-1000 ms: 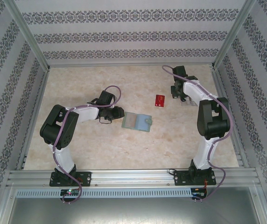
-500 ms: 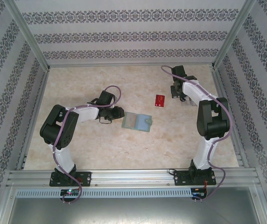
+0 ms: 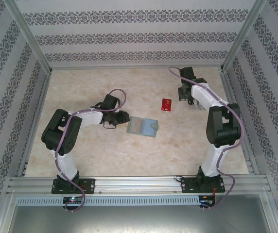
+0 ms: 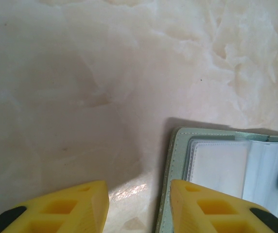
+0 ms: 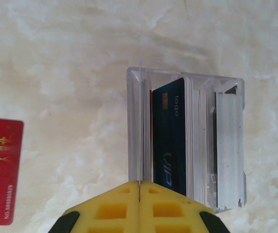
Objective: Put the credit cards into the card holder
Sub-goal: Pick up the credit card from the storage box, then insert the credit card into the card slot.
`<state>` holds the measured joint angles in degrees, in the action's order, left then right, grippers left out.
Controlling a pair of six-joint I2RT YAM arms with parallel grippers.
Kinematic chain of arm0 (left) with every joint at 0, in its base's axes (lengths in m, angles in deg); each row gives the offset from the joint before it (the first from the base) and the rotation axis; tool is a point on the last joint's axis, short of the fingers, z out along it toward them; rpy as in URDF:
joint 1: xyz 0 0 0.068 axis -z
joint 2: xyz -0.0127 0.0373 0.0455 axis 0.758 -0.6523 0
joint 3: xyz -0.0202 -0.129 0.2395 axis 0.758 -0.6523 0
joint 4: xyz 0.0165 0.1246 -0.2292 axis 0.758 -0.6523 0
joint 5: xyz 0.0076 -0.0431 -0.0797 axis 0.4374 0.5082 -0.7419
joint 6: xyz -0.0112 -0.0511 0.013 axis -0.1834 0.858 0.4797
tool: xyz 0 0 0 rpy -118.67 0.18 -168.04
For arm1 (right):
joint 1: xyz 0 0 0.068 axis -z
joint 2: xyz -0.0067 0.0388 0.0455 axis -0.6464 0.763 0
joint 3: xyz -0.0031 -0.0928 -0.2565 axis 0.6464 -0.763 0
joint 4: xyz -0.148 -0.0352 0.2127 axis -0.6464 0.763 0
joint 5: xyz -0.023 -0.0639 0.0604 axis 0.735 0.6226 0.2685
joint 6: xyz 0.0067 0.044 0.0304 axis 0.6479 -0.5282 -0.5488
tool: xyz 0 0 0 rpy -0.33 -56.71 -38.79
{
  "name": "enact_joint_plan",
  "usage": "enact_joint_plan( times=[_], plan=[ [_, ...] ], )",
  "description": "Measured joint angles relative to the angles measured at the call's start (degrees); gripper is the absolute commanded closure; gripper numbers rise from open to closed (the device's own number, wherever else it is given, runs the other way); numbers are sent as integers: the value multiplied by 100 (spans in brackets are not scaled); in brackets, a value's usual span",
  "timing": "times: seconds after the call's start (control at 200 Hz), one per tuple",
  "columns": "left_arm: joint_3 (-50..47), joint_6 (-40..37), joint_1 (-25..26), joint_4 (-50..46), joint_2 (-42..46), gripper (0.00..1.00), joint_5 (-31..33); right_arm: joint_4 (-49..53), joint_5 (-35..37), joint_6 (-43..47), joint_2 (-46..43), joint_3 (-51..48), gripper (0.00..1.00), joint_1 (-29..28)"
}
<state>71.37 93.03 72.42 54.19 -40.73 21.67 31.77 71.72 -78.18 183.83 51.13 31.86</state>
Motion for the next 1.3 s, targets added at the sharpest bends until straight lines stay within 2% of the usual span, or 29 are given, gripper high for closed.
enact_joint_plan(
  times=[0.235, 0.385, 0.509, 0.659, 0.749, 0.974, 1.119, 1.299],
  plan=[
    [0, 0, 0, 0, 0, 59, 0, 0, -205, -111, -737, -144, 100, -9],
    [0, 0, 0, 0, 0, 59, -2, -2, -605, -282, -1438, -494, 100, -81],
    [0, 0, 0, 2, 0, 59, -20, -105, -1331, -470, -2164, -1021, 100, -203],
    [0, 0, 0, 4, 0, 59, -22, -501, -2796, -850, -2660, -1867, 100, -278],
    [0, 2, 0, 4, 0, 60, -20, -748, -3626, -1106, -2691, -2389, 100, -356],
    [0, 2, 7, 13, 0, 60, -20, -1370, -4944, -1499, -2450, -3281, 100, -763],
    [0, 0, 15, 26, 0, 60, -20, -1915, -5486, -1788, -2033, -3735, 100, -761],
    [0, -42, 39, 31, 7, 61, 2, -2481, -6046, -2065, -1495, -3851, 100, -826]
  ],
)
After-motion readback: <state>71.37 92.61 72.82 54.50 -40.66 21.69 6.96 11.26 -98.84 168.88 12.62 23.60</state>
